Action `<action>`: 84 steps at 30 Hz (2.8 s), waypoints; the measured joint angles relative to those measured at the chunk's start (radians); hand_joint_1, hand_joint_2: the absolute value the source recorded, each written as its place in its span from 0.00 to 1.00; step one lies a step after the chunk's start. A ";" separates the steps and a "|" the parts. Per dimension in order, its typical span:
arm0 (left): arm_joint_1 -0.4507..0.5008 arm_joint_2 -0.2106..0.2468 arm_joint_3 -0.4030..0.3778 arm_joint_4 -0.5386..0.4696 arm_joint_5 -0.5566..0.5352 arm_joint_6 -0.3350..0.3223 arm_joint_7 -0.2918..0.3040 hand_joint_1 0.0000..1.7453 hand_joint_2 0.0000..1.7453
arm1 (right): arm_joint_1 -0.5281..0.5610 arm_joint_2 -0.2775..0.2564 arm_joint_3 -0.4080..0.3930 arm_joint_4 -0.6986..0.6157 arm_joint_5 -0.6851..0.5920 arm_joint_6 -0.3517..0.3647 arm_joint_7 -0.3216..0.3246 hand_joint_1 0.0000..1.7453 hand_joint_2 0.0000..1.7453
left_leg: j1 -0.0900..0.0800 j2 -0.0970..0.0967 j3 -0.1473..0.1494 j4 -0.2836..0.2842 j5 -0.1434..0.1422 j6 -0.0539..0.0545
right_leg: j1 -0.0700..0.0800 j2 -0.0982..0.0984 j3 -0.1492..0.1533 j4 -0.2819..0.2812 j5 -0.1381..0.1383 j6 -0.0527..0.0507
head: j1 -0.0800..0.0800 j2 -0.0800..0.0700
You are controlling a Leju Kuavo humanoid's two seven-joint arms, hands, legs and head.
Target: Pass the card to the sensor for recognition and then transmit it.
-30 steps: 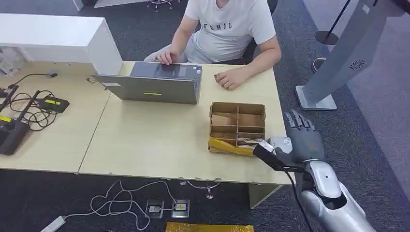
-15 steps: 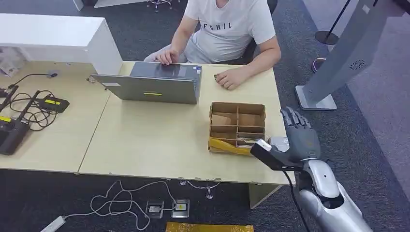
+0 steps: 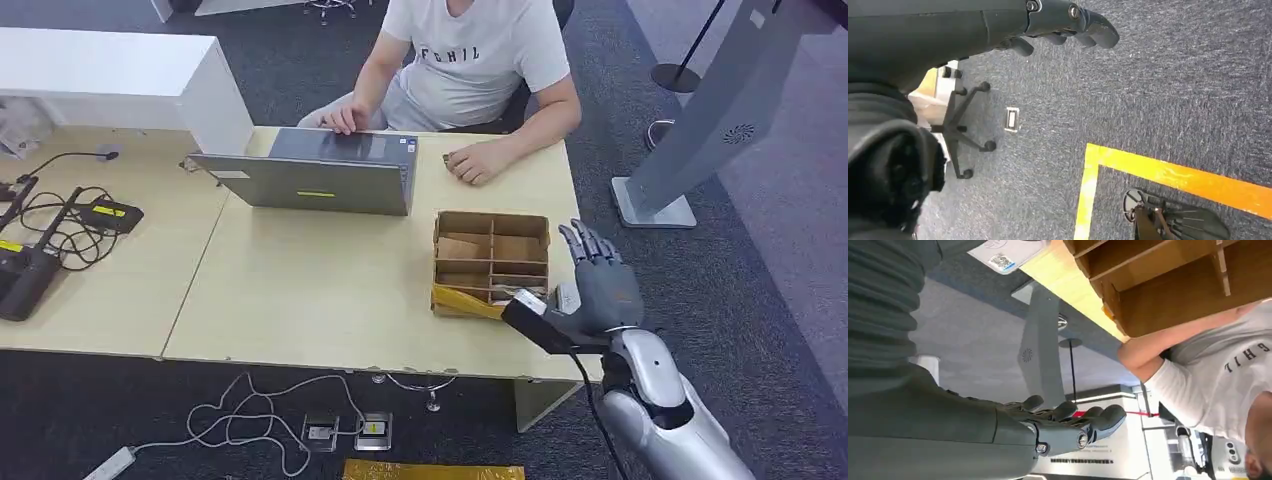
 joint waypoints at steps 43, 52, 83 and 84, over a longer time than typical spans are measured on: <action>-0.001 -0.003 -0.009 0.000 -0.020 -0.004 0.002 0.00 0.00 | 0.001 0.048 0.024 0.071 -0.035 -0.048 0.009 0.00 1.00 | 0.000 0.000 0.000 0.000 0.000 0.000 | 0.000 0.000 0.000 0.000 0.000 0.000 | 0.000 0.000; -0.001 -0.003 -0.010 0.000 0.003 -0.004 0.002 0.00 0.00 | 0.000 0.065 0.028 0.085 -0.009 -0.044 0.017 0.00 1.00 | 0.000 0.000 0.000 0.000 0.000 0.000 | 0.000 0.000 0.000 0.000 0.000 0.000 | 0.000 0.000; -0.007 -0.003 -0.019 0.000 -0.013 -0.011 0.001 0.00 0.00 | -0.061 0.141 0.045 0.218 0.037 -0.043 -0.045 0.00 1.00 | 0.000 0.000 0.000 0.000 0.000 0.000 | 0.000 0.000 0.000 0.000 0.000 0.000 | 0.000 0.000; -0.007 -0.003 -0.019 0.000 -0.013 -0.011 0.001 0.00 0.00 | -0.061 0.142 0.045 0.220 0.037 -0.043 -0.045 0.00 1.00 | 0.000 0.000 0.000 0.000 0.000 0.000 | 0.000 0.000 0.000 0.000 0.000 0.000 | 0.000 0.000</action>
